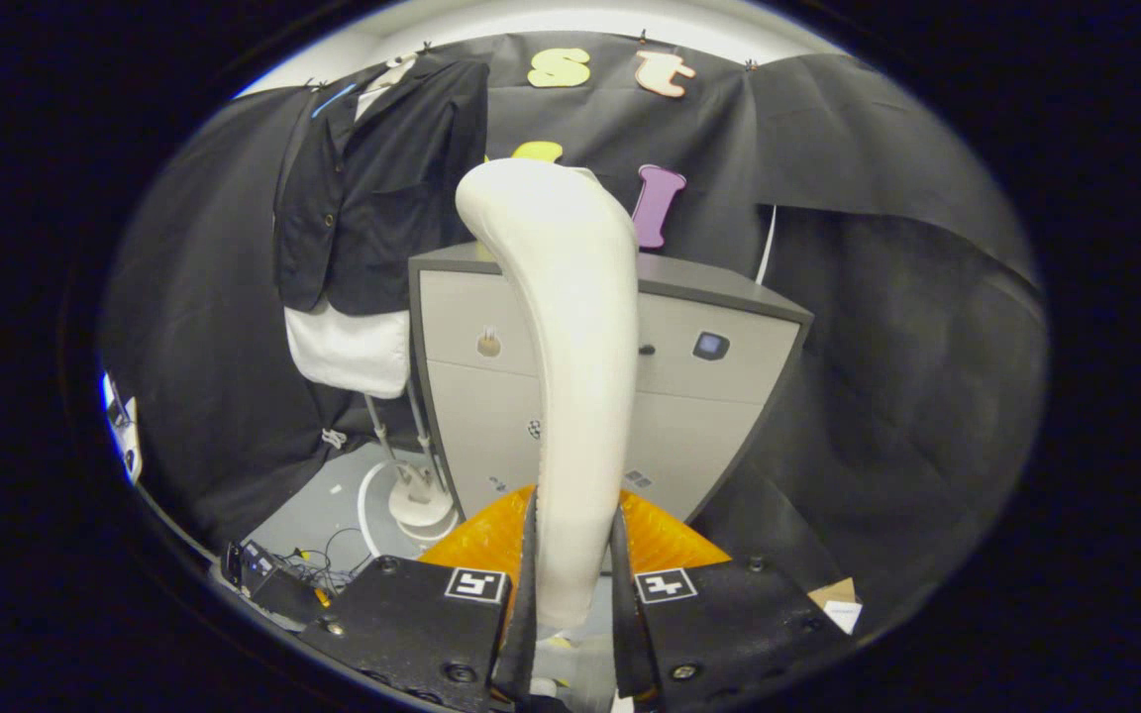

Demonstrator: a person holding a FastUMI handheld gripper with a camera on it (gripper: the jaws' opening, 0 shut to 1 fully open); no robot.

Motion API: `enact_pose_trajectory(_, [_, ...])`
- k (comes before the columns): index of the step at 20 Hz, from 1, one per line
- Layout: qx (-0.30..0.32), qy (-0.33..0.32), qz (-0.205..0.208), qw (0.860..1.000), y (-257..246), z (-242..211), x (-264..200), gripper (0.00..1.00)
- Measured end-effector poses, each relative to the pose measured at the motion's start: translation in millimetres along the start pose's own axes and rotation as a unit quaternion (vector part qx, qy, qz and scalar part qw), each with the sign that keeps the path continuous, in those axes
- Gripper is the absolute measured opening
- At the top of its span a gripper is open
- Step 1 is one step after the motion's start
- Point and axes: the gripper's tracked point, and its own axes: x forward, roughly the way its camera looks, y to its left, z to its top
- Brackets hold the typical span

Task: Iron the clothes twice with a garment steamer, once on the left side and once on the right side.

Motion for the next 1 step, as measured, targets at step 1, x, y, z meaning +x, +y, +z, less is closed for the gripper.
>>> enact_pose_trajectory(1, [0.002,0.004,-0.002,1.000,-3.6,-2.0,4.0,0.34])
